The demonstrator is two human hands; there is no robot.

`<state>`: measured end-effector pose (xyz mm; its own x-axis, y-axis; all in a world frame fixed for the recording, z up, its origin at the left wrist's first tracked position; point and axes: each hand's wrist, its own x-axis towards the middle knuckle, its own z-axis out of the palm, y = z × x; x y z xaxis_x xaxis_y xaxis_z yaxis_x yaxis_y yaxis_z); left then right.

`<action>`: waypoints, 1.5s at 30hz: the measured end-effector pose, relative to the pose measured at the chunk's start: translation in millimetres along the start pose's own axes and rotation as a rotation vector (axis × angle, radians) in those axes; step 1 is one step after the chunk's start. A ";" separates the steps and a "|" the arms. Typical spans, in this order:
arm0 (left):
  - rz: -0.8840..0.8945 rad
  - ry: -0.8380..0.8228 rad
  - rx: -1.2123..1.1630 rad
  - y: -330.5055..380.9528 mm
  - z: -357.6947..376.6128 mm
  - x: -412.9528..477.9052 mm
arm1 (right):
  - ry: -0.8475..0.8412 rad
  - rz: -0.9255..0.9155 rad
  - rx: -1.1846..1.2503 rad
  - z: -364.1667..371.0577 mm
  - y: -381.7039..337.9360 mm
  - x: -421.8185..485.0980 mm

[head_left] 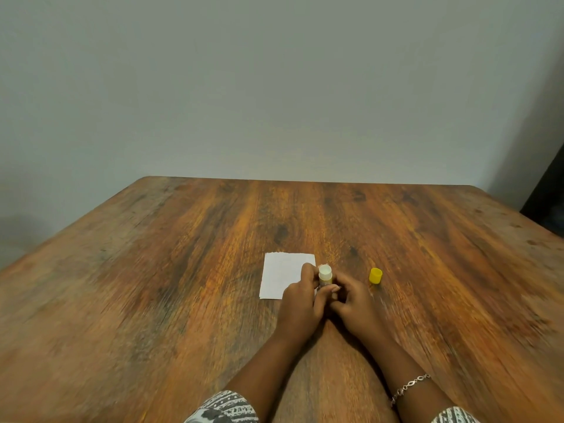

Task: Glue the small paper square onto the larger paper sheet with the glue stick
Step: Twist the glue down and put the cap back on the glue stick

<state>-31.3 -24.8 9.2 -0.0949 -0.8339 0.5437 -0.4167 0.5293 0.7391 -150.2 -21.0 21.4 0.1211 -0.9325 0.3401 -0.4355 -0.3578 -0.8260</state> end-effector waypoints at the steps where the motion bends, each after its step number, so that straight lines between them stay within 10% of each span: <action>1: 0.001 -0.004 0.014 -0.4 0.7 -0.4 | 0.012 0.001 -0.010 0.6 0.0 0.1; 45: 0.019 0.042 0.111 3.6 -1.3 -1.7 | 0.014 0.009 -0.107 1.6 -1.7 -0.9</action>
<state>-31.4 -21.2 11.5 -0.0670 -0.8153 0.5751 -0.5130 0.5226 0.6810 -148.2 -19.6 21.8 0.1046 -0.9348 0.3395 -0.5294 -0.3413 -0.7767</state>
